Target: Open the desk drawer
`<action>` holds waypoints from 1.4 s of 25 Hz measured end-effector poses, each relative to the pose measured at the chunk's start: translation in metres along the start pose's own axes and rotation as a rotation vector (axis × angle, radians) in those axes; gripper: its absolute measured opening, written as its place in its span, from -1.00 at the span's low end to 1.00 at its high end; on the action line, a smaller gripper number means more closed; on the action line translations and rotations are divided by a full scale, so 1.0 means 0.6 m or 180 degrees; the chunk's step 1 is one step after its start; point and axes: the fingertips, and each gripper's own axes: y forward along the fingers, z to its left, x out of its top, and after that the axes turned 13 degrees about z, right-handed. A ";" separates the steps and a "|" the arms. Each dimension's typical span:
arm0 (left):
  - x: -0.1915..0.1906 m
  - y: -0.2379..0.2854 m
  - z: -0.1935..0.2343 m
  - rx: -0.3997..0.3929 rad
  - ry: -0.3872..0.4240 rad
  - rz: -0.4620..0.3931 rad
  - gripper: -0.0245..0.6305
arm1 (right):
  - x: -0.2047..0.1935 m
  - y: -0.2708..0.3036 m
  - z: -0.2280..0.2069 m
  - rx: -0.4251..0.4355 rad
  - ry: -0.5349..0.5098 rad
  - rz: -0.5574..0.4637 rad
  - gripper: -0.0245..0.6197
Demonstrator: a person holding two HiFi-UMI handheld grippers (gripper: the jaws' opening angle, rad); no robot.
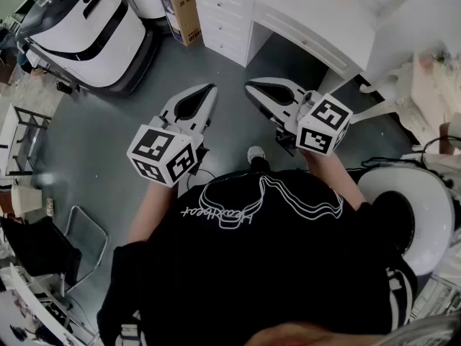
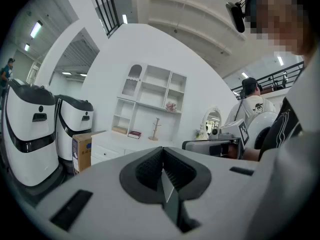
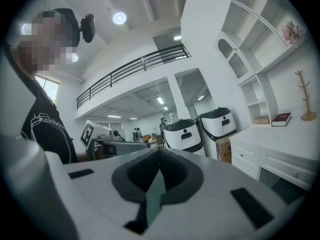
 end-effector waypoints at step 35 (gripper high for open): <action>0.108 0.434 0.335 0.0055 -0.0108 0.0479 -0.91 | 0.039 0.201 -0.514 0.0086 0.0593 0.0193 -0.90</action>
